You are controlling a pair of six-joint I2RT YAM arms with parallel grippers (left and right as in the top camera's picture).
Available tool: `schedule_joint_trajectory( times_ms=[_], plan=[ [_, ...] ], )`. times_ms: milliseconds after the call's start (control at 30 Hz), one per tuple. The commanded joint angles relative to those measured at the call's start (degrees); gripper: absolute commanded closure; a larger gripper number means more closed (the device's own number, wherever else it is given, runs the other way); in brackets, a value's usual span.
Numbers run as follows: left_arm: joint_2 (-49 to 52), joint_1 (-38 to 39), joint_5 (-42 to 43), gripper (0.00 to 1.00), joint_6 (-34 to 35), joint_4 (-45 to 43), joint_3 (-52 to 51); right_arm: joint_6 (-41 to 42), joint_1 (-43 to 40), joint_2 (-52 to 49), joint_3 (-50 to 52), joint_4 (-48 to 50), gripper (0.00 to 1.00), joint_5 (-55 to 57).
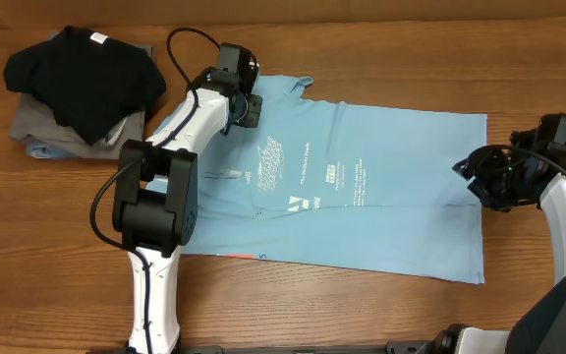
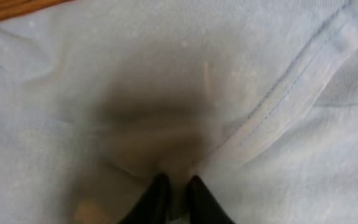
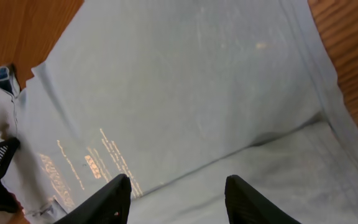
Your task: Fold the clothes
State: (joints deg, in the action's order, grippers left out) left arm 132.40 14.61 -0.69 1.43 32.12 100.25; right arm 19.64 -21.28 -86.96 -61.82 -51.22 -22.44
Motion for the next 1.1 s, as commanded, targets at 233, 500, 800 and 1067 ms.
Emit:
schedule_joint_trajectory(
  times_ms=[233, 500, 800, 1067],
  plan=[
    [1.6, -0.1, -0.8, 0.96, 1.2, 2.3, 3.9, 0.3, 0.3, 0.0, -1.2, 14.5, 0.48, 3.2],
    [1.6, -0.3, -0.8, 0.68, 1.6, 4.6, 7.6, 0.3, 0.3, -1.1, -1.2, 24.0, 0.47, 6.2],
    [1.8, -0.3, 0.1, 0.51, 1.6, 7.6, 7.4, 0.3, 0.3, -9.3, -1.2, 26.5, 0.47, 8.4],
    [3.9, -0.3, 0.1, 0.69, 1.6, 7.9, 7.4, 1.2, 0.3, -12.1, -1.2, 26.8, 0.46, 8.3]
  ],
)
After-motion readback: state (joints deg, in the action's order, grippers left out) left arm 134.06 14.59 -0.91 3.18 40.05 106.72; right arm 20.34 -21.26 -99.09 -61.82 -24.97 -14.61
